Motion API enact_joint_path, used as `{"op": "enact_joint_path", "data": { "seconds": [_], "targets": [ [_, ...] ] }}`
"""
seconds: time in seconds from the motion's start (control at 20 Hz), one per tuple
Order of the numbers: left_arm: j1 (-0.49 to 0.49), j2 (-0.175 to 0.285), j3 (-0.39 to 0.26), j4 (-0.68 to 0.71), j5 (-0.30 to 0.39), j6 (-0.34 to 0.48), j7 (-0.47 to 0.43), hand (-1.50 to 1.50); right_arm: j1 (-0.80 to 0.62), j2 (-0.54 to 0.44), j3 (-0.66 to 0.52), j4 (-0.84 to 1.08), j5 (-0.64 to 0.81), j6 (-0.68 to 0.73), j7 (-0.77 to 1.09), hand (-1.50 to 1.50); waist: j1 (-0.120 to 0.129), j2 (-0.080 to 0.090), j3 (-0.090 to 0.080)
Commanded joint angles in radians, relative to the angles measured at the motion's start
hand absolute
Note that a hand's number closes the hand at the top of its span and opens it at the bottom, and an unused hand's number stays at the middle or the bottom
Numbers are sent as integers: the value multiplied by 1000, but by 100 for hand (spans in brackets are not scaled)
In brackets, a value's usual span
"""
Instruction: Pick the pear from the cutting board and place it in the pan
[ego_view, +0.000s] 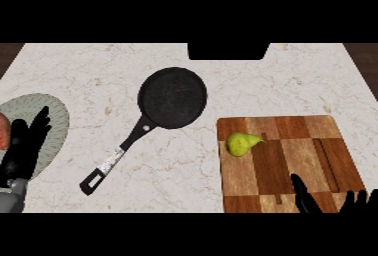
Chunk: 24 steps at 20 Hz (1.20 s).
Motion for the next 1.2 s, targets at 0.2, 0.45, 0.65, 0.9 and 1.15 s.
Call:
{"op": "enact_joint_path", "data": {
  "seconds": [0.2, 0.45, 0.65, 0.9, 1.15],
  "targets": [
    [-63, -15, -13, 1, -14, -18, 12, 0, 1, -404, 244, -120, 6, -267, 350, -150, 54, 16, -4],
    [-111, -26, -33, 17, -38, -16, 53, 0, -103, -697, 314, -155, -78, -295, 576, -150, 65, 18, -2],
    [-95, -37, -34, 28, -50, -19, 25, 0, -244, -842, 436, -218, -136, -329, 721, -150, 80, 15, -3],
    [-46, -36, -4, 36, -32, -51, -12, 0, -480, -893, 506, -130, -199, -331, 881, -150, 64, 7, -1],
    [-107, -49, 20, 88, -38, -58, -2, 0, -699, -854, 630, -3, -225, -332, 999, -150, 55, 8, -1]
  ]
}}
